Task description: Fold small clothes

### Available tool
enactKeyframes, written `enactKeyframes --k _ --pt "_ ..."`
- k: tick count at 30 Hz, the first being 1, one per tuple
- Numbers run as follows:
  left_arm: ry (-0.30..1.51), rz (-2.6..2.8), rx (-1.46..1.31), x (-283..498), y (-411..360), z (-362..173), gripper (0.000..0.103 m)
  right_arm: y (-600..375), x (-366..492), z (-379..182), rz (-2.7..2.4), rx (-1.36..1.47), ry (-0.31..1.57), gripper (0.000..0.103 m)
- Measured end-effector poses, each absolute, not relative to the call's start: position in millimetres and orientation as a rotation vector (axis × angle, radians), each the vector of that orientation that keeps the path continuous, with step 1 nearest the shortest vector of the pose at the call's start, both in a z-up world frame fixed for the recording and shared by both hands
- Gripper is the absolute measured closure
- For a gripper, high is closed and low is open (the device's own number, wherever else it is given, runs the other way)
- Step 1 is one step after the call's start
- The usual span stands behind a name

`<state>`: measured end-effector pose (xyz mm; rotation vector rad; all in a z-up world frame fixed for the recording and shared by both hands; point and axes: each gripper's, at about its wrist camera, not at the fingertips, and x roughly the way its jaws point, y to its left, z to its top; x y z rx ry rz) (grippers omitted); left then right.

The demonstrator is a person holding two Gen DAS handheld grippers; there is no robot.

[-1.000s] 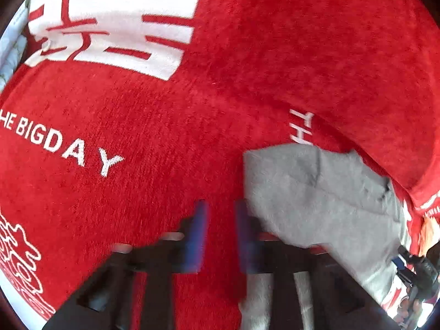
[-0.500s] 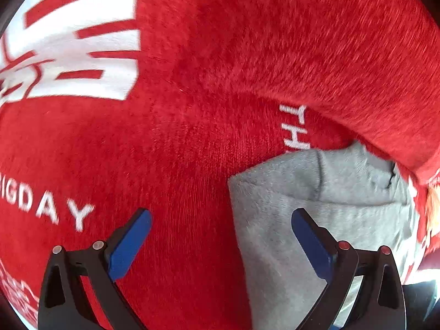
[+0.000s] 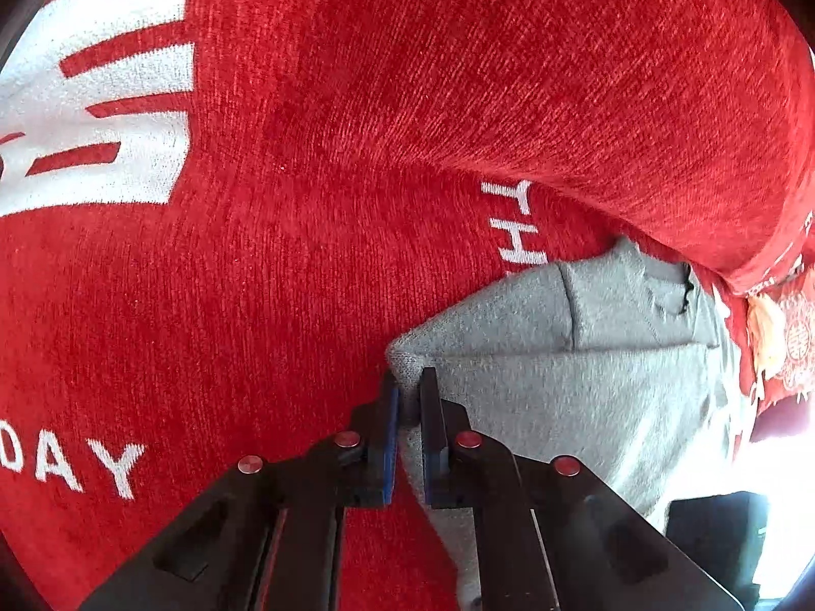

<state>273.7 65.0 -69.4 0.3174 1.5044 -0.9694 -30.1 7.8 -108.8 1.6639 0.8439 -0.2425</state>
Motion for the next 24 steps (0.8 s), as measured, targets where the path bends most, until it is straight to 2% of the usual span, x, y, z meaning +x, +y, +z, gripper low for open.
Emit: enactKeyframes --k 1,3,4,5,6,10,13,14,15,16,17,21,24 --pt "1.497 -0.974 0.321 273.4 65.5 -68.0 0.095 7.0 -35.8 -109.1 -0.229 1.686 0.822 0.094" --pt "1.488 -0.983 0.342 276.0 70.4 -63.9 0.095 0.8 -48.5 -97.4 -0.223 1.672 0.845 0.078" --pt "1.486 -0.985 0.347 277.1 72.0 -61.9 0.095 -8.3 -62.3 -84.5 -0.251 1.622 0.852 0.056" --pt "1.485 -0.984 0.348 277.9 72.1 -60.5 0.095 -18.7 -76.4 -72.0 -0.295 1.575 0.838 0.042" --pt "1.485 -0.981 0.348 278.3 73.3 -58.7 0.095 -33.5 -97.1 -59.4 -0.366 1.523 0.808 0.041" --pt "1.47 -0.969 0.362 267.6 65.4 -58.4 0.095 -101.5 -181.2 -37.1 -0.719 1.404 0.773 0.042" --pt "1.465 -0.962 0.368 256.7 53.0 -63.6 0.095 -139.6 -223.4 -43.6 -0.854 1.447 0.736 0.042" --pt "1.465 -0.961 0.372 257.1 53.2 -63.2 0.095 -146.1 -226.9 -45.3 -0.868 1.465 0.719 0.045" --pt "1.463 -0.956 0.373 255.5 51.4 -63.4 0.095 -153.6 -229.7 -48.3 -0.877 1.479 0.708 0.051" --pt "1.462 -0.951 0.374 256.5 52.3 -62.3 0.095 -160.6 -227.5 -49.5 -0.889 1.474 0.718 0.084" --pt "1.46 -0.946 0.374 254.9 51.0 -62.3 0.095 -166.6 -224.2 -49.2 -0.887 1.456 0.736 0.096" --pt "1.437 -0.942 0.394 246.9 44.6 -61.4 0.095 -179.5 -206.0 -22.2 -0.85 1.16 0.805 0.096" --pt "1.438 -0.925 0.39 242.3 42.8 -60.9 0.095 -185.5 -222.8 -40.4 -0.866 1.21 0.863 0.095"
